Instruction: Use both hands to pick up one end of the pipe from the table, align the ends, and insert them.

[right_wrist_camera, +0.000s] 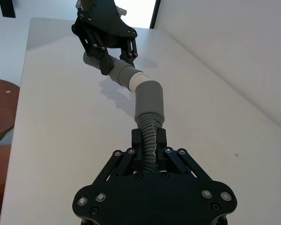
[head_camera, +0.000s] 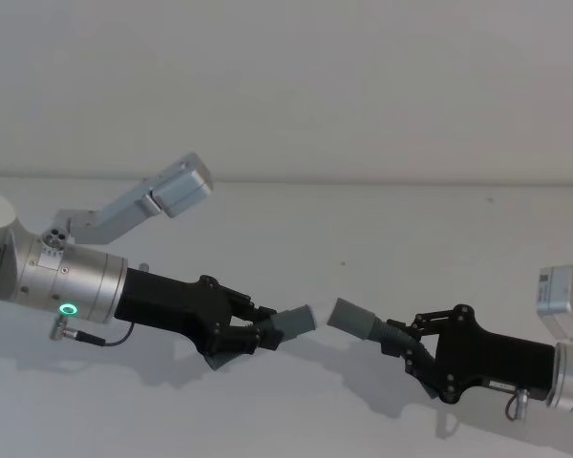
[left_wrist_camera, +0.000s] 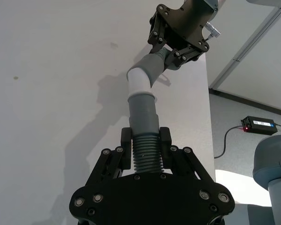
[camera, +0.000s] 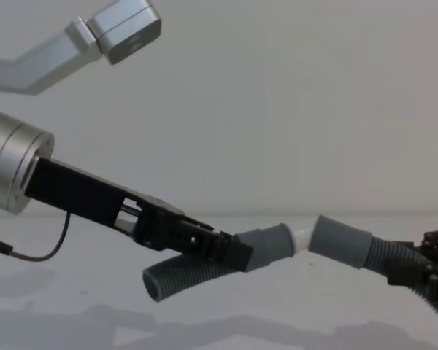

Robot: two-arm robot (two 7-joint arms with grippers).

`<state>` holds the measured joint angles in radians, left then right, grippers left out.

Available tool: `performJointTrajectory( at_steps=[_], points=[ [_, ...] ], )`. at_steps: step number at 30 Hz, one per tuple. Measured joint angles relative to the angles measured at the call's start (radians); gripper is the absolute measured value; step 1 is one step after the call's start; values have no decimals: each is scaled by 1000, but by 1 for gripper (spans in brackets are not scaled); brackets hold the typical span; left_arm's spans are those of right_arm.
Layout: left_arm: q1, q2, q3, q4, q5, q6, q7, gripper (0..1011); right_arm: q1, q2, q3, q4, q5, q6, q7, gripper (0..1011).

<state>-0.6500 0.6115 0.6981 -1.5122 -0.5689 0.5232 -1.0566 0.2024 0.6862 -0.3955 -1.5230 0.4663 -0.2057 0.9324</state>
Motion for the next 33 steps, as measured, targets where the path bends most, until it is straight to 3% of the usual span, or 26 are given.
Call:
performJointTrajectory(
  at_steps=[33],
  points=[
    [-2, 9, 6, 1, -9, 4, 2, 334, 13, -6, -16, 4, 0, 7, 3, 142]
  ],
)
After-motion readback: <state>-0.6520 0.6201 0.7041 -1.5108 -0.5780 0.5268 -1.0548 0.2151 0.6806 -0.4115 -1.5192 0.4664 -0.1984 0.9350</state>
